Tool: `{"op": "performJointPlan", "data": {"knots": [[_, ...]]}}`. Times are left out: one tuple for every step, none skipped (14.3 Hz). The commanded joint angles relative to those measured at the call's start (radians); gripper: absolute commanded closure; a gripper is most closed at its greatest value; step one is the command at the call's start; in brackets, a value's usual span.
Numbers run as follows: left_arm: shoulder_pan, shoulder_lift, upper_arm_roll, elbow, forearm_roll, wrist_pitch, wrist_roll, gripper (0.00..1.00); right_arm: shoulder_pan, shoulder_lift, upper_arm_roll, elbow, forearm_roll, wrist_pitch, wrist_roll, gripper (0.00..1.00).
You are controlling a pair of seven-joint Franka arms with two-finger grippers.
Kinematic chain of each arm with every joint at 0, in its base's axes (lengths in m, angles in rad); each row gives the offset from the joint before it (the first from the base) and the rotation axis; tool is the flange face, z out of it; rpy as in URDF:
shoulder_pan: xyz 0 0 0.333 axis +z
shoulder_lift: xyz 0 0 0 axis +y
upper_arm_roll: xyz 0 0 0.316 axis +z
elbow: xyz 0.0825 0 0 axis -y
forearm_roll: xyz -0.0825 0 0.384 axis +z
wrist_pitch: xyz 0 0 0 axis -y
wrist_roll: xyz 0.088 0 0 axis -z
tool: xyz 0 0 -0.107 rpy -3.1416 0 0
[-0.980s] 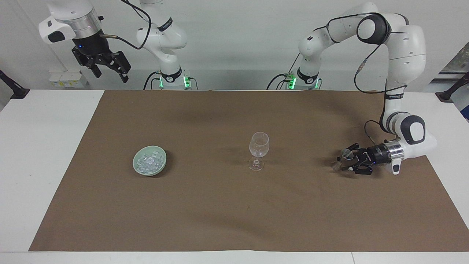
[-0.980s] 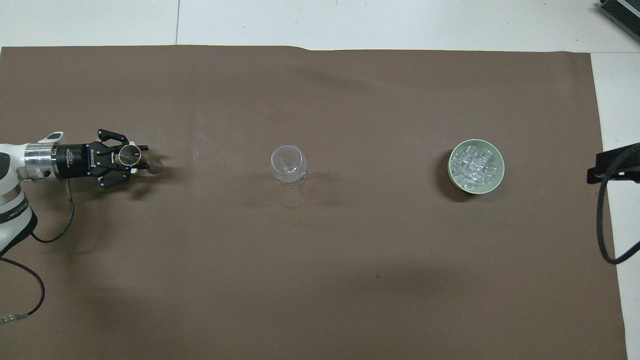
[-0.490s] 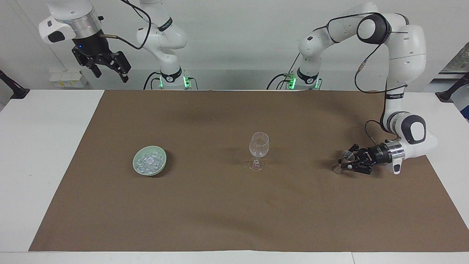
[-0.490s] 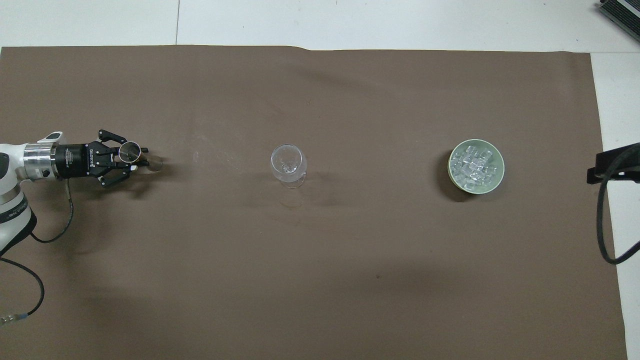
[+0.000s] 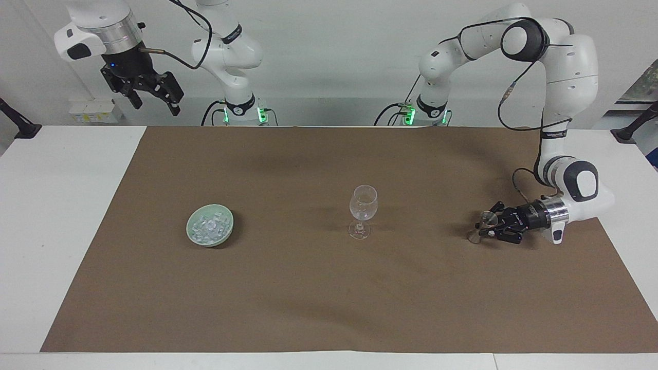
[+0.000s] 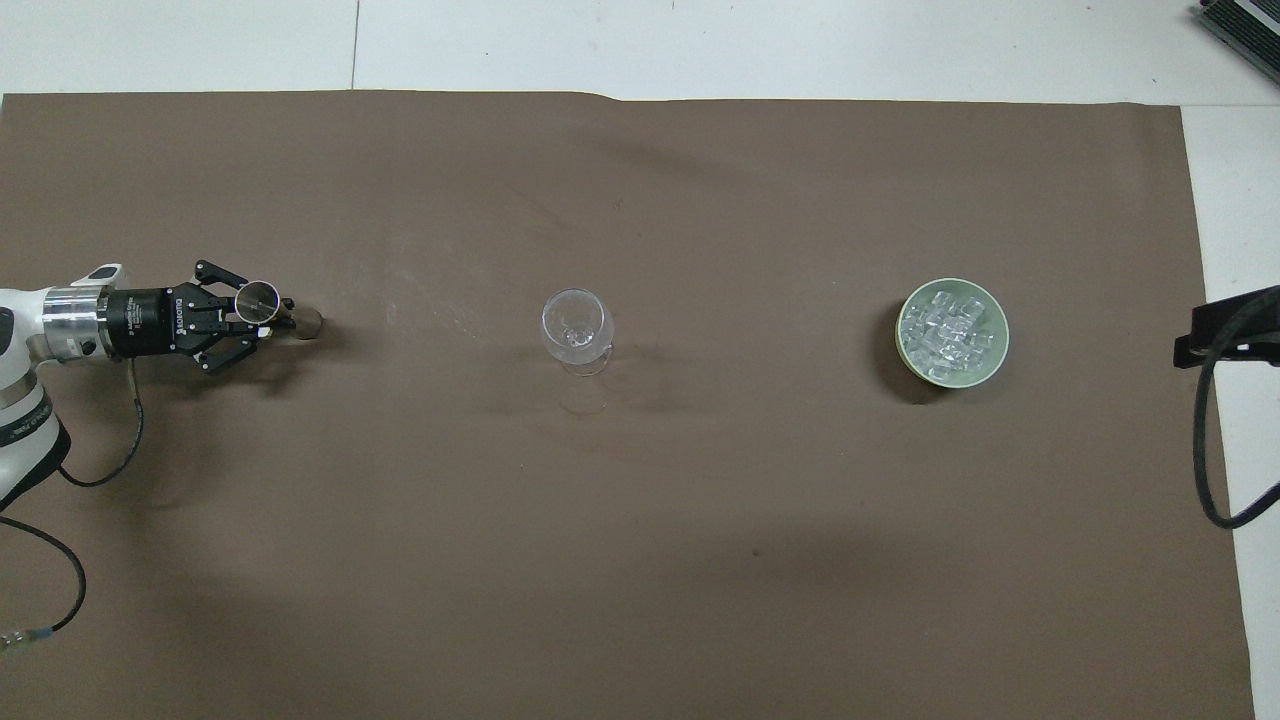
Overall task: Pour wine and add ice with both arms
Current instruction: 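Lift the silver cup with the left gripper toward the glass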
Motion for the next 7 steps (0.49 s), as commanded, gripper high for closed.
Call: {"op": "performJointPlan", "data": {"knots": [[0.01,-0.022,0.002,0.0,-0.027,-0.036,-0.004,1.0,-0.009,-0.014,0.005,-0.01,0.008,-0.004,-0.023,0.0],[0.01,-0.021,0.002,0.01,-0.027,-0.042,-0.022,1.0,-0.009,-0.013,0.005,-0.01,0.008,-0.004,-0.023,0.0],[0.01,-0.014,0.001,0.023,-0.03,-0.05,-0.041,1.0,-0.009,-0.013,0.005,-0.01,0.008,-0.004,-0.023,0.0],[0.005,-0.007,-0.001,0.038,-0.03,-0.059,-0.05,1.0,-0.009,-0.013,0.005,-0.01,0.008,-0.004,-0.023,0.0],[0.001,-0.004,-0.002,0.039,-0.035,-0.067,-0.067,1.0,-0.009,-0.013,0.005,-0.01,0.008,-0.004,-0.023,0.0],[0.001,-0.004,-0.002,0.041,-0.049,-0.067,-0.078,1.0,-0.009,-0.013,0.005,-0.01,0.008,-0.004,-0.023,0.0],[0.002,-0.005,-0.002,0.044,-0.05,-0.069,-0.084,1.0,-0.009,-0.014,0.005,-0.008,0.008,-0.004,-0.023,0.0]]}}
